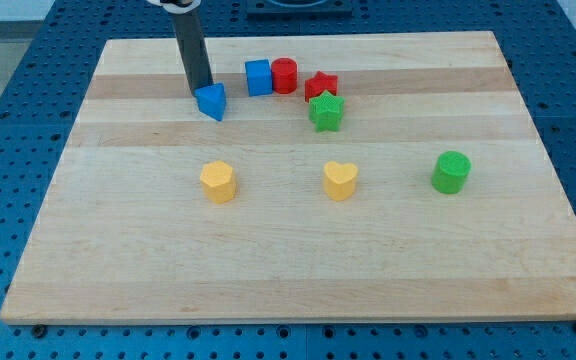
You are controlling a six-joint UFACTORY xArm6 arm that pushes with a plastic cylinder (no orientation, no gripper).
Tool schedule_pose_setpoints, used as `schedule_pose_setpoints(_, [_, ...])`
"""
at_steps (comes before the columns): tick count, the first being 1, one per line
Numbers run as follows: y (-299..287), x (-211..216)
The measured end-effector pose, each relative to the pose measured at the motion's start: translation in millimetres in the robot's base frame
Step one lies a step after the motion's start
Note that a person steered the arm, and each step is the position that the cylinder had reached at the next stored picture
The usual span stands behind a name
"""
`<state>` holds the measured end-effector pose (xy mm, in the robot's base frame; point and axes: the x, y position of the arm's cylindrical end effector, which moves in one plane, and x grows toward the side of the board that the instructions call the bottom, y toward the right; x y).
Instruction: Touch the left side of the yellow hexagon
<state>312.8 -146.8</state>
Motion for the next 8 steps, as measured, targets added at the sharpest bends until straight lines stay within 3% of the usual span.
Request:
schedule_pose_setpoints(1, [-40.4, 23.9])
schedule_pose_setpoints(7, [-14.3, 37.1])
schedule_pose_setpoints(8, [-46.4, 108.4])
